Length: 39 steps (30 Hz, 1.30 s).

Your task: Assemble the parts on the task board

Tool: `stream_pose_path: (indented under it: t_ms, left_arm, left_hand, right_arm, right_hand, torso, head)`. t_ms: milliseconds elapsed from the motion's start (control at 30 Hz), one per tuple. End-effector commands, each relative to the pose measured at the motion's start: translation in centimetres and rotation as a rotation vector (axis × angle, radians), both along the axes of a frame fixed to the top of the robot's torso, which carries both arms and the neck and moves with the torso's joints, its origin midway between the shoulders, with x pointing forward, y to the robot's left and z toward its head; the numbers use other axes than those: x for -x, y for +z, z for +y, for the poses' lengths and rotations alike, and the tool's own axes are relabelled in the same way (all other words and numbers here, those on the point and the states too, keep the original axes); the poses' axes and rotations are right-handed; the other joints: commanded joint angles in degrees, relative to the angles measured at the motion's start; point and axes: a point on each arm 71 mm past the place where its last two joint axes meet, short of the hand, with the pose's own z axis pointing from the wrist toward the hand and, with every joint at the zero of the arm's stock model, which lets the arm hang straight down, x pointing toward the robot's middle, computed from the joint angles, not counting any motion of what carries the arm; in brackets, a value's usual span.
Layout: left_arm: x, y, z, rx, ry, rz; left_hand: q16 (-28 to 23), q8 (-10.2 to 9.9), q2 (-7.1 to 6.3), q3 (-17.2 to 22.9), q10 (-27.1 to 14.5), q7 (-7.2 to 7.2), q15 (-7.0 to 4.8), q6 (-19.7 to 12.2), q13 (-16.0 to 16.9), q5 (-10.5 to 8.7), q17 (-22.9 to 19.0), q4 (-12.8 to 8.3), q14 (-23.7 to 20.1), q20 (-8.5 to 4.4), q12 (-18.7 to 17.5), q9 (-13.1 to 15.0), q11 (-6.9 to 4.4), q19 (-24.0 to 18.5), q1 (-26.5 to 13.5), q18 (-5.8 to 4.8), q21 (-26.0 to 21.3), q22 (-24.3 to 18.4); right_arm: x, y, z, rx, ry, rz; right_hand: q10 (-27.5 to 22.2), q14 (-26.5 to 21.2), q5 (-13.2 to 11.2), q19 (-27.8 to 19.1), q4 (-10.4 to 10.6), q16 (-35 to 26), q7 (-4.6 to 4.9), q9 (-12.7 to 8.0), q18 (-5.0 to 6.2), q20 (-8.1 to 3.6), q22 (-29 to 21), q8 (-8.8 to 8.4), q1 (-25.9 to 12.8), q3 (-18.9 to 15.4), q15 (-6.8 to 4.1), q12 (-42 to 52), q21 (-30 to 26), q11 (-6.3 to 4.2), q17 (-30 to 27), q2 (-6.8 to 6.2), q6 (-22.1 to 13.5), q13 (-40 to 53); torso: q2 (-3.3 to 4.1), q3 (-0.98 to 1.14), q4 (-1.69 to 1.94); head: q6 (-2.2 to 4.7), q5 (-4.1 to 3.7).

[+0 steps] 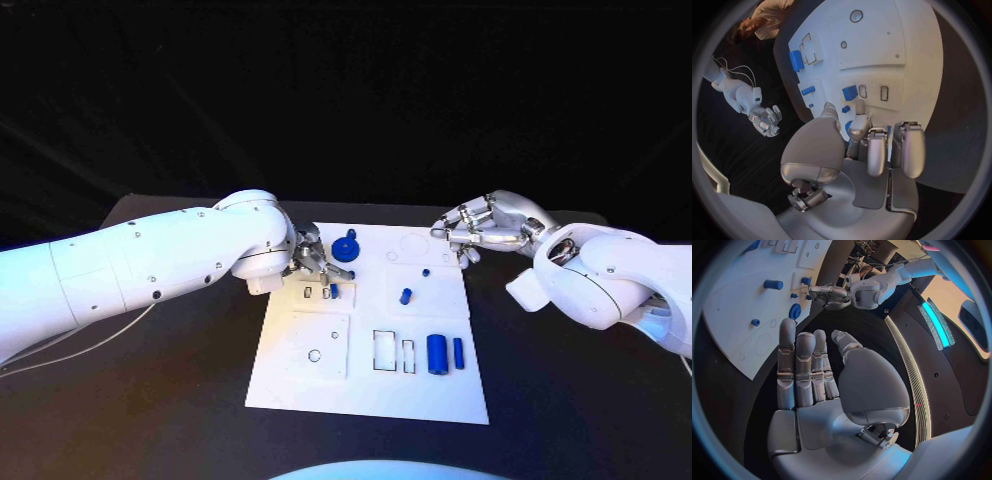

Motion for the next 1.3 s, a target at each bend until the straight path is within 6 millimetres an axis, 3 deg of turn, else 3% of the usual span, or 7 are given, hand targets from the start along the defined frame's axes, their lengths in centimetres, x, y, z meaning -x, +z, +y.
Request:
stream_pose_path:
  t_ms: [33,400,467,700,800,1000,1300]
  left_arm:
    - [0.17,-0.16,-0.16,-0.041,-0.011,0.032]
    - [0.26,-0.27,-0.28,-0.039,-0.019,0.047]
    - [0.28,-0.29,-0.29,-0.040,-0.022,0.051]
    - [0.31,-0.35,-0.32,-0.045,-0.031,0.061]
    - [0.30,-0.37,-0.35,-0.046,-0.032,0.063]
    - [0.29,-0.41,-0.50,-0.045,-0.035,0.066]
    - [0.27,-0.47,-0.49,-0.047,-0.036,0.071]
  left_hand:
    - [0.3,-0.1,0.73,0.2,-0.6,-0.04,-0.23,-0.3,0.1,-0.18,15.1,-0.1,5.9,-0.22,-0.1,0.1,0.02,3.3,0.2,-0.79,0.3,7.7]
    - [0.3,0.1,0.80,2.3,-0.6,-0.08,-0.21,-0.3,0.4,-0.16,15.1,-0.2,5.9,-0.12,-0.1,0.9,0.00,3.3,2.5,-0.81,0.4,7.9]
    - [0.3,0.2,0.25,4.0,-0.6,-0.12,-0.24,-0.3,0.5,-0.17,15.1,0.0,5.9,-0.13,-0.1,1.2,-0.02,3.3,3.1,-0.81,0.4,7.9]
    - [0.3,0.3,-4.06,15.0,-0.5,-0.12,-0.26,-0.4,0.9,-0.27,15.1,0.0,5.9,-0.15,-0.2,2.6,-0.13,3.2,2.5,-0.83,0.5,8.1]
    - [0.3,0.2,-5.02,17.3,-0.5,-0.14,-0.27,-0.4,0.9,-0.19,15.1,0.0,5.9,-0.13,-0.3,2.9,-0.06,3.2,2.0,-0.83,0.5,8.1]
    - [0.3,0.1,-5.79,19.6,-0.4,-0.14,-0.25,-0.4,1.1,-0.17,15.1,0.0,5.9,-0.11,-0.3,3.3,-0.07,3.3,1.1,-0.84,0.5,8.2]
    - [0.3,0.1,-5.93,19.9,-0.5,-0.14,-0.25,-0.4,1.1,-0.17,15.1,0.0,5.9,-0.11,-0.3,3.4,-0.07,3.2,0.9,-0.83,0.5,8.2]
  right_arm:
    - [0.06,0.03,0.23,0.010,0.009,-0.008]
    - [-0.04,-0.07,0.35,0.016,0.004,-0.005]
    - [-0.05,-0.09,0.38,0.017,0.003,-0.005]
    - [-0.06,-0.13,0.43,0.020,0.003,-0.004]
    - [-0.06,-0.14,0.50,0.022,0.005,-0.003]
    - [-0.04,-0.15,0.62,0.024,0.010,-0.002]
    - [-0.05,-0.17,0.72,0.025,0.012,0.000]
  right_hand:
    - [-0.5,0.4,0.4,-0.5,0.0,0.2,-0.18,0.1,0.25,-0.07,0.1,0.26,0.7,-0.3,-0.13,0.3,0.3,0.07,0.2,0.06,-0.3,0.1]
    - [-0.7,0.2,0.4,-0.6,-0.1,0.4,-0.21,0.6,0.24,-0.09,0.4,0.49,0.9,-0.2,-0.14,0.5,0.6,0.04,0.6,0.31,-0.6,0.6]
    - [-0.7,0.2,0.4,-0.6,-0.1,0.4,-0.21,0.6,0.24,-0.09,0.4,0.49,0.9,-0.2,-0.14,0.5,0.6,0.04,0.6,0.31,-0.6,0.6]
    - [-0.9,0.0,0.5,-0.8,-0.1,0.3,-0.19,0.9,0.23,-0.08,0.5,0.58,1.0,-0.2,-0.13,0.6,0.7,0.05,0.6,0.44,-0.8,0.9]
    - [-0.9,0.0,0.5,-0.8,-0.1,0.3,-0.19,0.9,0.23,-0.08,0.5,0.58,1.0,-0.2,-0.13,0.6,0.7,0.05,0.6,0.44,-0.8,0.9]
    - [-0.9,0.0,0.5,-0.8,-0.1,0.3,-0.19,0.9,0.23,-0.08,0.5,0.58,1.0,-0.2,-0.13,0.6,0.7,0.05,0.6,0.44,-0.8,0.9]
    - [-1.1,-0.2,0.5,-0.9,0.0,0.4,-0.15,1.1,0.22,-0.06,0.7,0.69,1.1,-0.1,-0.09,0.6,0.8,0.09,0.8,0.56,-0.9,1.1]
  torso:
    - [-0.02,-0.02,0.00]
    - [0.02,0.01,0.04]
    - [0.00,-0.01,0.03]
    - [-0.02,-0.02,0.02]
    - [-0.02,-0.02,0.01]
    - [-0.01,-0.01,0.01]
    - [-0.02,0.01,0.03]
  head:
    - [-0.07,0.00]
    - [-0.31,-0.02]
    - [-0.37,0.00]
    - [-0.66,0.03]
    - [-0.63,-0.02]
    - [-0.70,0.03]
    - [-0.72,0.01]
